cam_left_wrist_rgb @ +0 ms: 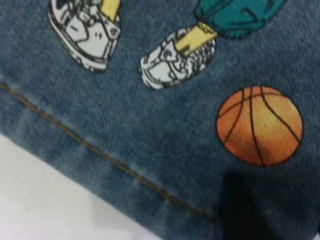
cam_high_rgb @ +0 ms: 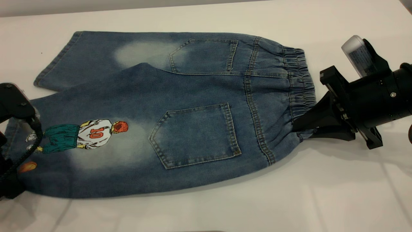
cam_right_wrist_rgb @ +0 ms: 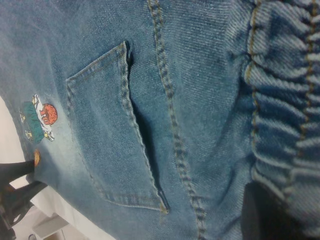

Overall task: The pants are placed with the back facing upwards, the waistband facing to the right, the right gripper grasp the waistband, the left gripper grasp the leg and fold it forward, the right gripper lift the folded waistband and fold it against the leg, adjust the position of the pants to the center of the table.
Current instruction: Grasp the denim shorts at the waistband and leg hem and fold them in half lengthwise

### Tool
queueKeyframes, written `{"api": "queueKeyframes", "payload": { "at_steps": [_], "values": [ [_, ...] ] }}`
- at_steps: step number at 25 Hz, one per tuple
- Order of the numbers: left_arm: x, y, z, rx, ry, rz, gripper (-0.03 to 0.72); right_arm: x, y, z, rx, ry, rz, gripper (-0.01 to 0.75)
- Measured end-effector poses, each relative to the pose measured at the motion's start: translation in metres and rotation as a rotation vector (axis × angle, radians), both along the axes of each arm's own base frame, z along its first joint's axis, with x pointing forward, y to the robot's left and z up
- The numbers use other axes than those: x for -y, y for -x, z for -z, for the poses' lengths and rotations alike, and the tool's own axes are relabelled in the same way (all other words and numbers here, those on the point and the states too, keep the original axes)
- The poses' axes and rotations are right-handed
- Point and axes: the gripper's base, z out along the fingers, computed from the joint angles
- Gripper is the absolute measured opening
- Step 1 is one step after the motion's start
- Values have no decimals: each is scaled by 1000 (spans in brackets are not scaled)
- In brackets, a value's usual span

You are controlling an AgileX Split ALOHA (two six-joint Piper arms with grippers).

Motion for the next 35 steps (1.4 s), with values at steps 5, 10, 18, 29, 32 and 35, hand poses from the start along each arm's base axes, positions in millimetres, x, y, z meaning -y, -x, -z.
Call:
{"api": "queueKeyframes", "payload": {
  "at_steps": [5, 10, 18, 29, 32, 35],
  "values": [
    [0, 0, 0, 4, 1, 0, 81, 0, 1, 0, 9, 4, -16, 58],
    [0, -1, -6, 22, 0, -1, 22, -4, 5, -4, 23, -51, -85, 58],
    [-1, -1, -52, 135, -6, -18, 22, -12, 15, -14, 7, -191, -143, 42],
    [-1, 14, -131, 457, 49, -129, 22, -10, 74, -49, -52, -169, -106, 40],
    [-1, 0, -152, 560, 61, -131, 22, -11, 70, -58, -68, -229, -16, 40],
    [-1, -24, -164, 610, 67, -131, 22, -12, 61, -62, -116, -283, 69, 40]
  ]
}}
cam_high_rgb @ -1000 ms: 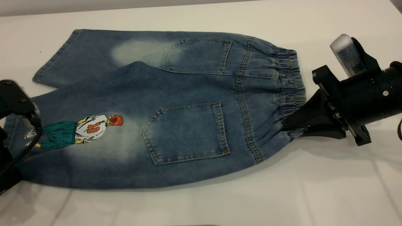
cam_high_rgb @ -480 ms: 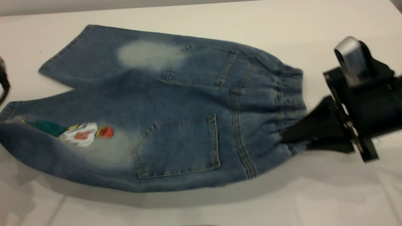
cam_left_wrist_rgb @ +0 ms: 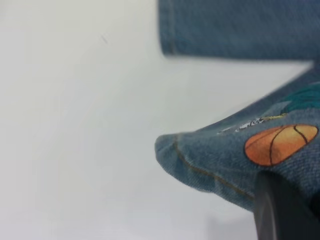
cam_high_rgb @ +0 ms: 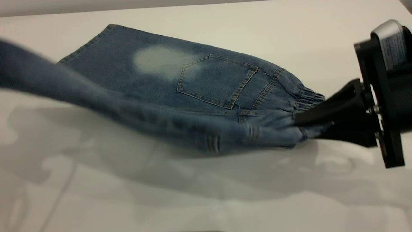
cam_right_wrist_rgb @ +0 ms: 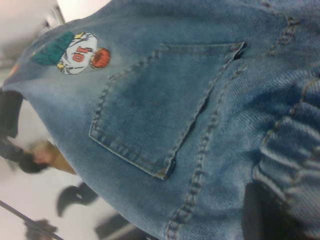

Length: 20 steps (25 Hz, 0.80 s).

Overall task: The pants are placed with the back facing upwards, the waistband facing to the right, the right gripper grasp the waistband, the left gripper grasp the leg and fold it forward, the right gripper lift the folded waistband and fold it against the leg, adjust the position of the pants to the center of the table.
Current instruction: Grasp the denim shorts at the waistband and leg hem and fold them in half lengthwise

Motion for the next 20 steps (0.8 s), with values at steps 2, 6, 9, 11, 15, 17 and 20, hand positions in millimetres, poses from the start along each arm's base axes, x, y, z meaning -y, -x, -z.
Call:
{"api": "queueKeyframes", "payload": {
  "at_steps": [2, 6, 9, 11, 15, 17, 20],
  "values": [
    [0, -19, -1, 11, 2, 0, 22, 0, -10, -3, -39, -24, 40, 40],
    [0, -57, 11, -6, 4, 2, 22, 2, -41, -9, -48, -13, 103, 40],
    [1, -85, 24, -25, 5, 1, 24, 7, -64, -10, -66, 56, 175, 40],
    [1, -101, 37, -50, 6, 1, 24, 10, -76, -12, -64, 92, 215, 40],
    [2, -128, 59, -80, 6, 4, 24, 15, -93, -14, -61, 149, 276, 40],
    [5, -138, 67, -89, 5, 12, 24, 17, -98, -14, -61, 176, 299, 40],
    [17, -154, 73, -78, 4, 42, 24, 19, -101, -14, -64, 195, 319, 40]
  ]
}}
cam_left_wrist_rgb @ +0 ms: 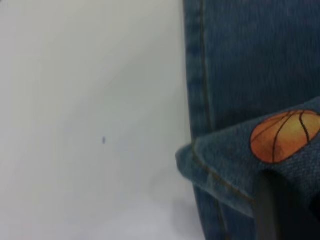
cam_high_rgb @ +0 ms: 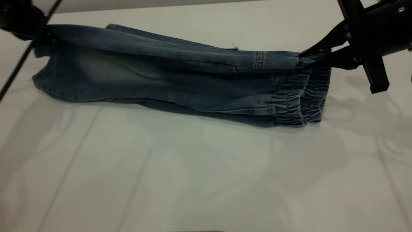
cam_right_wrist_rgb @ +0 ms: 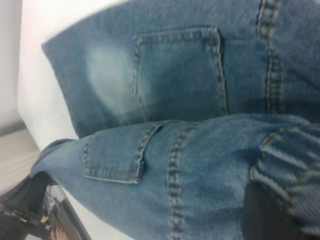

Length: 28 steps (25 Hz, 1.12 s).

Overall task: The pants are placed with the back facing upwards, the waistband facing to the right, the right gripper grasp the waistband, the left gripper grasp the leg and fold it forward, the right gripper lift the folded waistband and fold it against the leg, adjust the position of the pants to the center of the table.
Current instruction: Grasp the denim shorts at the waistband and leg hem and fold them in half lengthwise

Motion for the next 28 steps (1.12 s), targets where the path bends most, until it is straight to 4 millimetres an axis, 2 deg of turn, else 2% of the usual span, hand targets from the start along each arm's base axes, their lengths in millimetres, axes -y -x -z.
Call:
{"api": "queueKeyframes", "payload": {
  "at_steps": [5, 11, 14, 17, 22, 28],
  "values": [
    [18, -20, 12, 14, 1, 41, 31, 3, -1, 3, -21, 39, 30, 40],
    [20, -32, 23, 75, 18, 40, 56, 4, -1, 4, -28, 47, 39, 48],
    [21, -35, 25, 99, 64, 1, 100, 5, -1, 4, -41, 46, 54, 61],
    [21, -36, 23, 105, 158, -86, 177, 6, -5, 3, -53, 37, 81, 92],
    [21, -38, 29, 99, 317, -234, 311, 6, -14, -3, -30, 38, 97, 218],
    [21, -38, 34, 70, 486, -403, 337, 7, -18, -3, -23, 51, 104, 459]
  ]
}}
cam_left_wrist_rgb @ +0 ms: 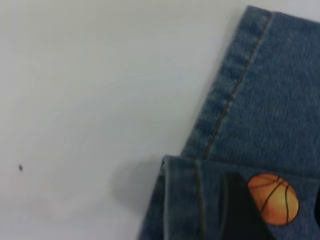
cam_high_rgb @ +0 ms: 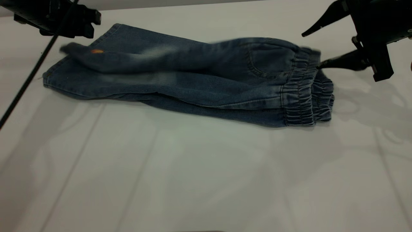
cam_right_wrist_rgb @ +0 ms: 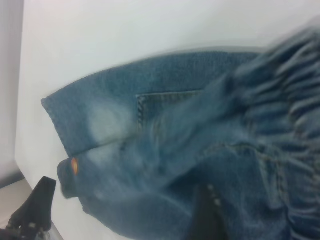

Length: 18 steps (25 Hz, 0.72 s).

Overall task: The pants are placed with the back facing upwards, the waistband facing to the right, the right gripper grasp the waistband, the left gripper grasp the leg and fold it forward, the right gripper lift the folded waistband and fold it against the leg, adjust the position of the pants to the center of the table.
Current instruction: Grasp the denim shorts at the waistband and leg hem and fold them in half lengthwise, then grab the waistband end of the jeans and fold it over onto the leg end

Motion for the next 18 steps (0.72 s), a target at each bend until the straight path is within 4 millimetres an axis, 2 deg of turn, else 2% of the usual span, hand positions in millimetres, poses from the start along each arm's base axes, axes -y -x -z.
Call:
{"api": "queueKeyframes", "payload": {
  "at_steps": [2, 5, 11, 18],
  "values": [
    [0, 0, 0, -4, 46, -40, 337, 0, 0, 1, -3, 0, 1, 533],
    [0, 2, 2, -35, 62, -59, 338, -1, 0, 0, -1, -15, -6, 584],
    [-2, 12, 9, -184, 39, -73, 338, -7, 2, -4, 25, -69, -58, 568],
    [10, 30, 13, -383, -83, 45, 338, -13, 8, -6, 44, -91, -178, 559]
  ]
}}
